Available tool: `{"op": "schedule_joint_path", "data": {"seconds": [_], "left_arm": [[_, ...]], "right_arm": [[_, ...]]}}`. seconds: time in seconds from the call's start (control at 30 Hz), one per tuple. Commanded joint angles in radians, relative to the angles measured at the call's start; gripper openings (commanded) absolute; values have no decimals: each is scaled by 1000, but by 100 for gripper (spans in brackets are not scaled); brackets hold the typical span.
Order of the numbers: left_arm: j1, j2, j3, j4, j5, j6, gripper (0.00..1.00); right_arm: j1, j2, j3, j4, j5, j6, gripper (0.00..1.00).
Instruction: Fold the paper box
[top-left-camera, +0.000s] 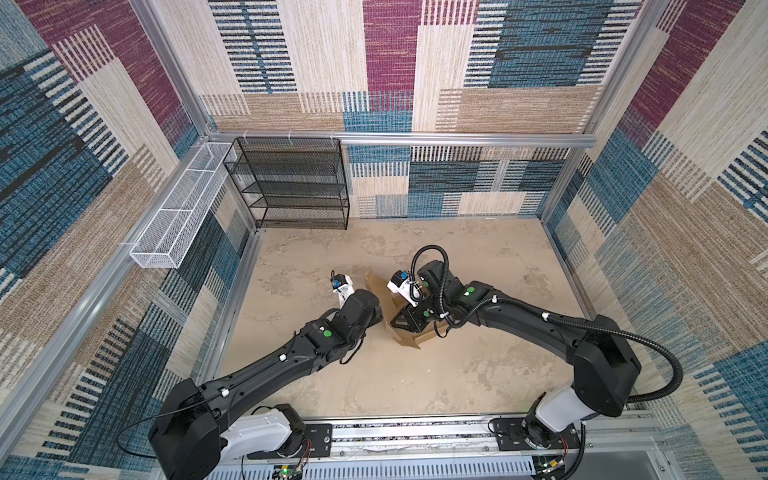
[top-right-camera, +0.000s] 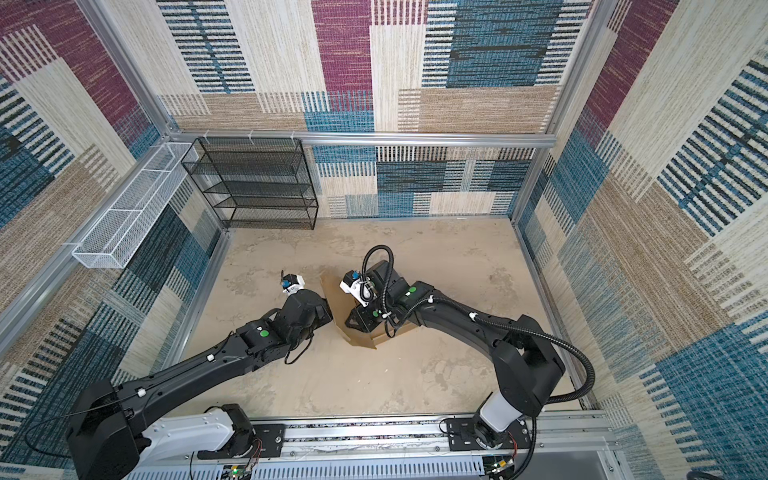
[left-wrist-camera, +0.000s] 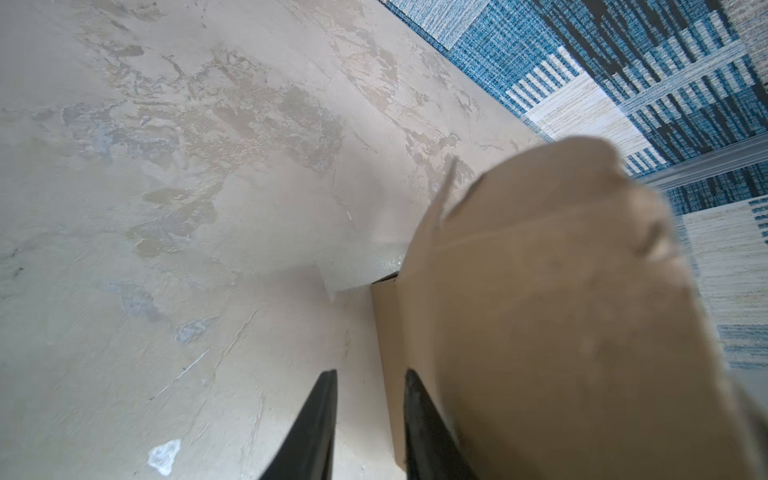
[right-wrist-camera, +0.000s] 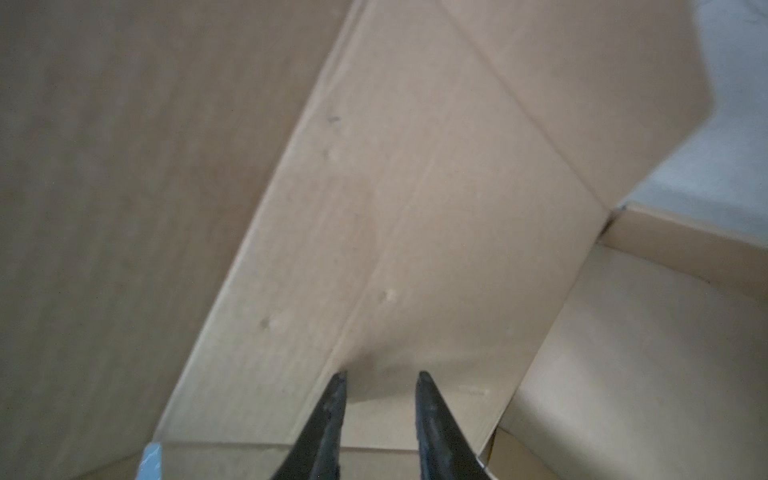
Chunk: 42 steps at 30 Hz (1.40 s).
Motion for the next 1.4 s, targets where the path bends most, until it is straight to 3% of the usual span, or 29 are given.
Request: {"op": "schedule_joint_path", "data": {"seconds": [0.0,0.6,0.93,1.37], "left_arm": [[20,16,20,37,62,38,31],[59,-15,76,28,304,81,33],[66,-26,148,-37,414,148,39],[74,-2,279,-181,510,237,50]], "right_arm": [[12,6,0,47,-3,28,31],[-9,-187,-189,170,253,180,32],[-73,-267,-310,207,247,216,33],[-110,-260,-379,265,201,217,33]]}}
